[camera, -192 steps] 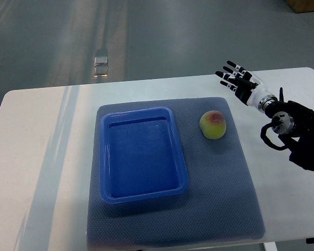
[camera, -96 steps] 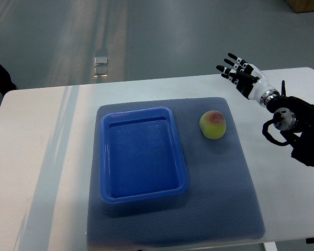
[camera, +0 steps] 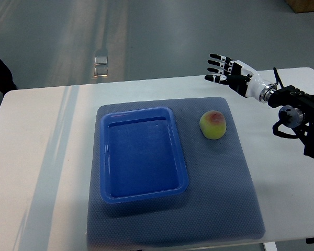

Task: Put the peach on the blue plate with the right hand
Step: 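Swing the right hand over the peach, fingers pointing down, then lower the right hand and close its fingers around the peach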

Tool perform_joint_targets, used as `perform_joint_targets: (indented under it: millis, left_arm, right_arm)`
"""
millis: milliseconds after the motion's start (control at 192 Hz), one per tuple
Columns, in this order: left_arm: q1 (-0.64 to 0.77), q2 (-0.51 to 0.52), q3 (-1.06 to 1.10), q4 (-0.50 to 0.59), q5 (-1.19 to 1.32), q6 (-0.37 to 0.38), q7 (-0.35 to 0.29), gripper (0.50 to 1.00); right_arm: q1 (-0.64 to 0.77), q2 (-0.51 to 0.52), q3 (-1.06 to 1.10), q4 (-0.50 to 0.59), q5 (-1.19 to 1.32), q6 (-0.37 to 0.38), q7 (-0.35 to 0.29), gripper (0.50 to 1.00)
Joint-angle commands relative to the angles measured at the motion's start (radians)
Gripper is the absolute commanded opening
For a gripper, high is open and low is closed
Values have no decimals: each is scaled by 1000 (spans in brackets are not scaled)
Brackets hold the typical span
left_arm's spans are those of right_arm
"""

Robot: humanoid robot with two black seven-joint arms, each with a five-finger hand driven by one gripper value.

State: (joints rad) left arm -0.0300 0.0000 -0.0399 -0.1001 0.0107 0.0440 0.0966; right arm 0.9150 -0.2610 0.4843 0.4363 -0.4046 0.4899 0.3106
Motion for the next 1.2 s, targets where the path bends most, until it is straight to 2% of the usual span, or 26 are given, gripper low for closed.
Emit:
perform_joint_targets:
  millis: [0, 83, 89, 177, 182, 323, 328, 380, 458, 464, 719, 833, 891, 943, 948, 990, 1193]
  left_arm:
    - [1, 0, 0, 0, 0, 0, 0, 1000]
    - [-1, 0, 0, -1, 0, 0, 0, 1000]
    - [-1, 0, 0, -1, 0, 0, 0, 1000]
    - [-1, 0, 0, -1, 0, 0, 0, 1000]
    - [-1, 0, 2, -1, 0, -1, 0, 1000]
    - [-1, 0, 2, -1, 0, -1, 0, 1000]
    - [-1, 0, 2, -1, 0, -1, 0, 1000]
    - [-1, 0, 2, -1, 0, -1, 0, 1000]
    - [-1, 0, 2, -1, 0, 0, 0, 1000]
    - [-1, 0, 2, -1, 0, -1, 0, 1000]
    - [-2, 0, 2, -1, 0, 0, 0, 1000]
    - [-2, 0, 2, -1, 0, -1, 0, 1000]
    - [-2, 0, 3, -1, 0, -1, 0, 1000]
    - [-2, 0, 3, -1, 0, -1, 0, 1000]
    - [-2, 0, 3, -1, 0, -1, 0, 1000]
    - [-2, 0, 3, -1, 0, -1, 0, 1000]
    - [-2, 0, 3, -4, 0, -1, 0, 1000]
  right_arm:
    - [-1, -60, -1, 88, -181, 21, 35, 928]
    - [-2, -78, -1, 119, -244, 22, 41, 928]
    - [-2, -105, 0, 166, -341, 24, 56, 928]
    - [-1, -121, -1, 199, -411, 24, 74, 928]
    - [-1, -133, -3, 226, -494, 24, 93, 928]
    - [-1, -141, -10, 262, -620, 22, 127, 928]
    - [1, -144, -10, 284, -685, 19, 146, 928]
    - [-1, -152, -10, 306, -752, 12, 165, 928]
    - [-1, -155, -12, 314, -777, 10, 171, 928]
    - [-1, -158, -16, 330, -845, 4, 189, 928]
    - [4, -159, -69, 337, -1045, -65, 239, 928]
    - [4, -158, -107, 340, -1128, -137, 254, 928]
    - [5, -158, -127, 340, -1145, -171, 254, 928]
    - [5, -158, -127, 340, -1145, -171, 254, 928]
    - [5, -156, -142, 338, -1146, -195, 252, 928]
    - [10, -155, -150, 335, -1148, -215, 249, 928]
    - [38, -150, -208, 321, -1149, -246, 242, 928]
